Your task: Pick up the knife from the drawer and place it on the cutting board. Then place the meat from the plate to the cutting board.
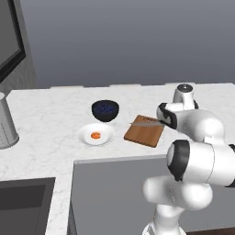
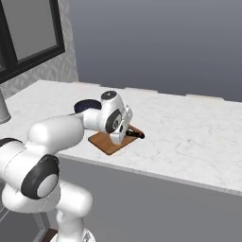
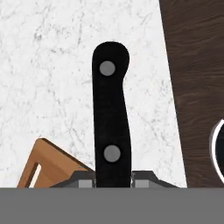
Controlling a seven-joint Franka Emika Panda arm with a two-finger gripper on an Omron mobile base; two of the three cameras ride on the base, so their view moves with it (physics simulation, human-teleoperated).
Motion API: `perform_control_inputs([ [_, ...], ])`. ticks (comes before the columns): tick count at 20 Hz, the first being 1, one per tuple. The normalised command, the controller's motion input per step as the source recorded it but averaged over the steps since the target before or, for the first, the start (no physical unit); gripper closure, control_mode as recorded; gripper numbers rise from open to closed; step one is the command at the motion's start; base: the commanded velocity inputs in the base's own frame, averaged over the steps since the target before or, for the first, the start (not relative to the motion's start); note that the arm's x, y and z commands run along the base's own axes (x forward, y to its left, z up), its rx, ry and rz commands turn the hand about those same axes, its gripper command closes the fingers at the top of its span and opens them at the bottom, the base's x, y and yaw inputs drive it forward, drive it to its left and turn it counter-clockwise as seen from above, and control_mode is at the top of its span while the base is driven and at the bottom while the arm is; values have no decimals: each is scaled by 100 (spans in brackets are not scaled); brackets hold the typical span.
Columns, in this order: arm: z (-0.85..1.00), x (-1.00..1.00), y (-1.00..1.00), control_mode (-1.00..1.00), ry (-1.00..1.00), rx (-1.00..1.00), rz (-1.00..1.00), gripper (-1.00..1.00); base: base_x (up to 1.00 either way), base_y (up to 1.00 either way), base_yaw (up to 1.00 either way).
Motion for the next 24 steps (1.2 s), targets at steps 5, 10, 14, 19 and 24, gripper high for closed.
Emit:
perform_control_inputs([
  [5, -27, 44, 43, -100, 16, 3, -4, 100, 0, 0, 0],
  [10, -52, 46, 0, -100, 8, 17, 0, 100, 0, 0, 0],
  [14, -43, 58, -4, -100, 3, 2, 3, 100, 0, 0, 0],
  [19, -38, 39, -3, -100, -9, -4, 2, 100, 0, 0, 0],
  [24, -52, 32, -4, -100, -1, -3, 3, 100, 0, 0, 0],
])
